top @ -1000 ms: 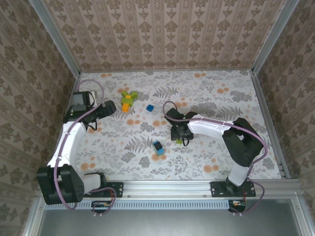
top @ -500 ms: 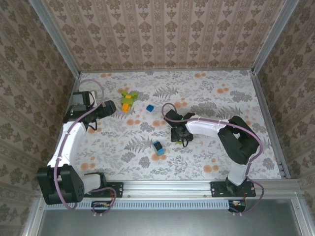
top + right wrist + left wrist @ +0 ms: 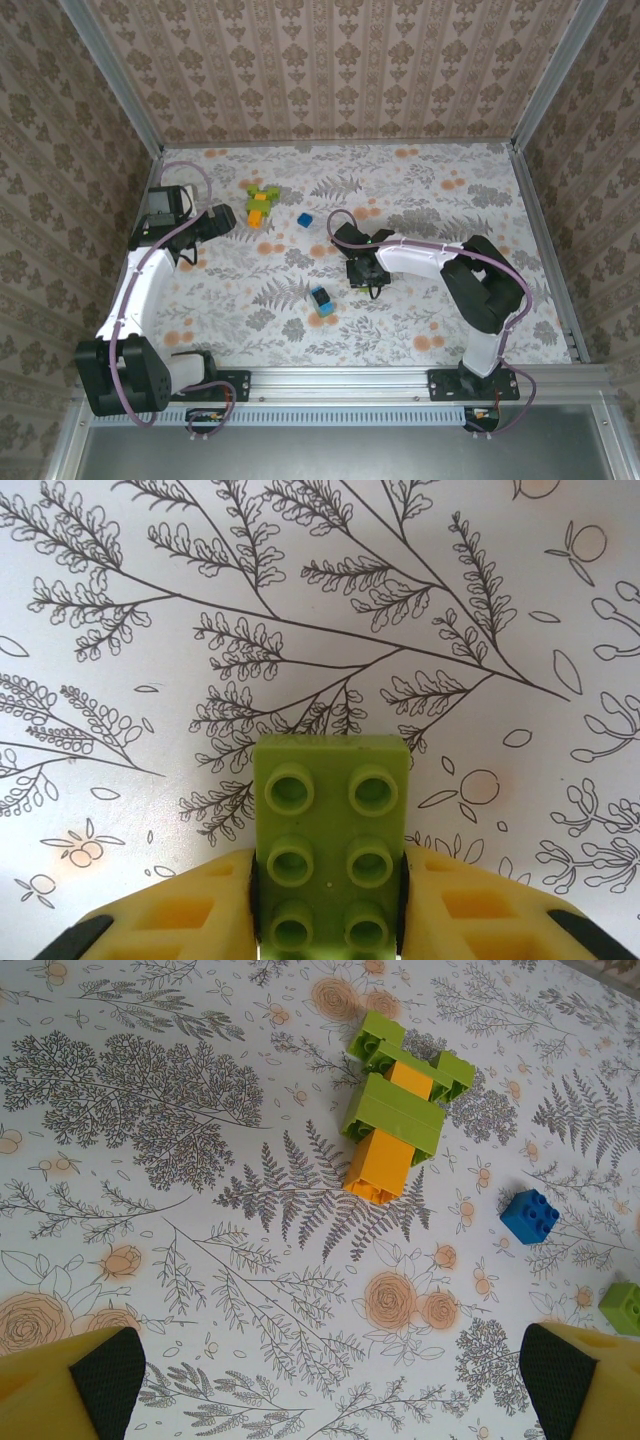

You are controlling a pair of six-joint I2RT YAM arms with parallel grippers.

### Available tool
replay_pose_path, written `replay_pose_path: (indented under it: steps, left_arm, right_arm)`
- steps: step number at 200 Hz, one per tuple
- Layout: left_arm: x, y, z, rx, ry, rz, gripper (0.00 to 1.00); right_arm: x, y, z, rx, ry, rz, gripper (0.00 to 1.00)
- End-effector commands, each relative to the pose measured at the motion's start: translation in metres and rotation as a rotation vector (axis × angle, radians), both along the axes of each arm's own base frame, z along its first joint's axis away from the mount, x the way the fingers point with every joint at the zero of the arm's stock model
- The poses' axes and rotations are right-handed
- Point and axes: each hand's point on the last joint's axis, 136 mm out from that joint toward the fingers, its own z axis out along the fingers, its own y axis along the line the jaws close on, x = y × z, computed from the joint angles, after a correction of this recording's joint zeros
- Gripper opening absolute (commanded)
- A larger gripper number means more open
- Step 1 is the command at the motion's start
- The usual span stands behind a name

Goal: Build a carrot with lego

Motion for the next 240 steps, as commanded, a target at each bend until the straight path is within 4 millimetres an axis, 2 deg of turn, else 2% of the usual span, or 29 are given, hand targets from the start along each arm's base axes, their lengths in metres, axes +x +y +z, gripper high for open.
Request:
replay_pose_path:
  steps: [1,45,87,115,147,181,240]
  left_arm:
    - [0.001,-0.001,0.004,0.016,-0.004,-0.017,1.0]
    - [0.001,-0.002,0.005,0.014,-0.005,-0.02,1.0]
    - [0.001,-0.002,0.004,0.015,-0.004,-0.018,1.0]
    - [0.001,-0.001,0.004,0.017,-0.003,-0.016,1.0]
    - [0.001,-0.001,0.003,0.017,-0.001,-0.016,1.0]
    - [0.001,-0.001,0.004,0.016,-0.002,-0.017,1.0]
    - [0.001,-0.002,0.004,0.017,-0.001,-0.019,1.0]
  right_arm:
    - [-0.003,-0.007,0.004,-0.024,-0.002,0.011,0.33]
    - [-0.01,-0.009,0.053,-0.003,-0.049,0.114,0.31]
    - [-0.031,0.013,0.101,0.1,-0.055,0.32,0.31]
    - [-0.041,0.029,0.118,0.117,-0.048,0.389,0.31]
    - [-0.051,0.063,0.126,0.128,-0.049,0.438,0.31]
    - [-0.061,0.086,0.124,0.125,-0.042,0.457,0.32]
    - [-0.072,0.102,0.112,0.109,0.0,0.515,0.32]
